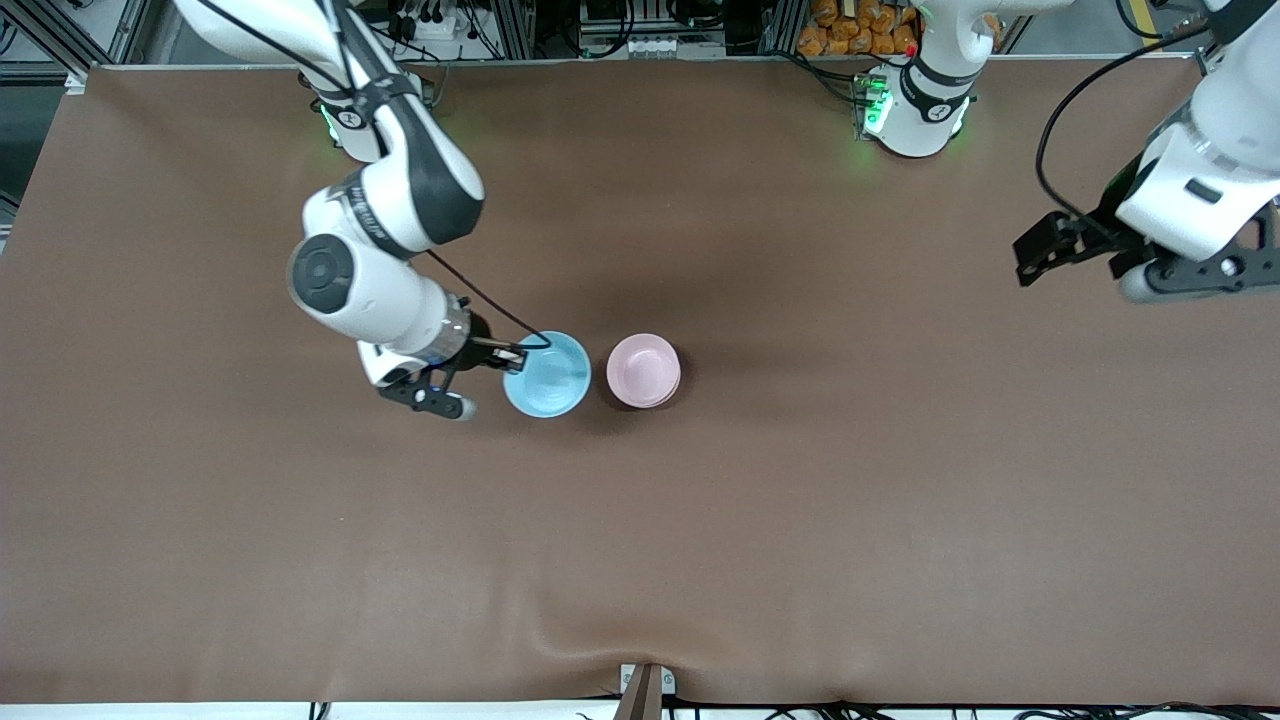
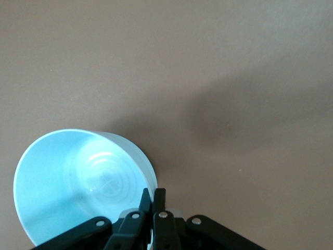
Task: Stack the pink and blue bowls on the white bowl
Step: 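Carry the blue bowl over the stack and lower it with the right gripper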
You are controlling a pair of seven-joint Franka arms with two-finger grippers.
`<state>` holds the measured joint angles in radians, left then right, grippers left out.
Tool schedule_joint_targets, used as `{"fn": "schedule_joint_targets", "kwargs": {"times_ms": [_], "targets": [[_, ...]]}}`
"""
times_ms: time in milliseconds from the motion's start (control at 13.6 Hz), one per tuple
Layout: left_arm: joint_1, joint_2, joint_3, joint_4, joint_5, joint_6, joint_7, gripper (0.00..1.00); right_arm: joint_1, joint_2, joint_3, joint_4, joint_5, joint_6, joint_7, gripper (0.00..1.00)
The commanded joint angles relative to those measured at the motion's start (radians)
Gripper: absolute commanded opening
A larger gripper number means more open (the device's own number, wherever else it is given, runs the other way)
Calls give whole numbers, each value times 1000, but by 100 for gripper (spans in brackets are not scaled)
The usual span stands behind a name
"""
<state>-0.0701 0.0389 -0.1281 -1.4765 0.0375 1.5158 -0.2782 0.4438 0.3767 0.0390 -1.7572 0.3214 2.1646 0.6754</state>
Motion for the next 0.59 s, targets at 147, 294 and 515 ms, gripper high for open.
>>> {"fn": "schedule_joint_targets", "kwargs": {"times_ms": [147, 294, 515], "targets": [[-20, -54, 27, -42, 1, -2, 8, 100, 110, 73, -13, -5, 25, 108, 217, 0], [-20, -57, 22, -48, -8, -2, 11, 100, 168, 112, -13, -5, 25, 174, 330, 0], [-20, -60, 21, -54, -10, -9, 10, 100, 207, 126, -13, -8, 25, 201, 417, 0]]}}
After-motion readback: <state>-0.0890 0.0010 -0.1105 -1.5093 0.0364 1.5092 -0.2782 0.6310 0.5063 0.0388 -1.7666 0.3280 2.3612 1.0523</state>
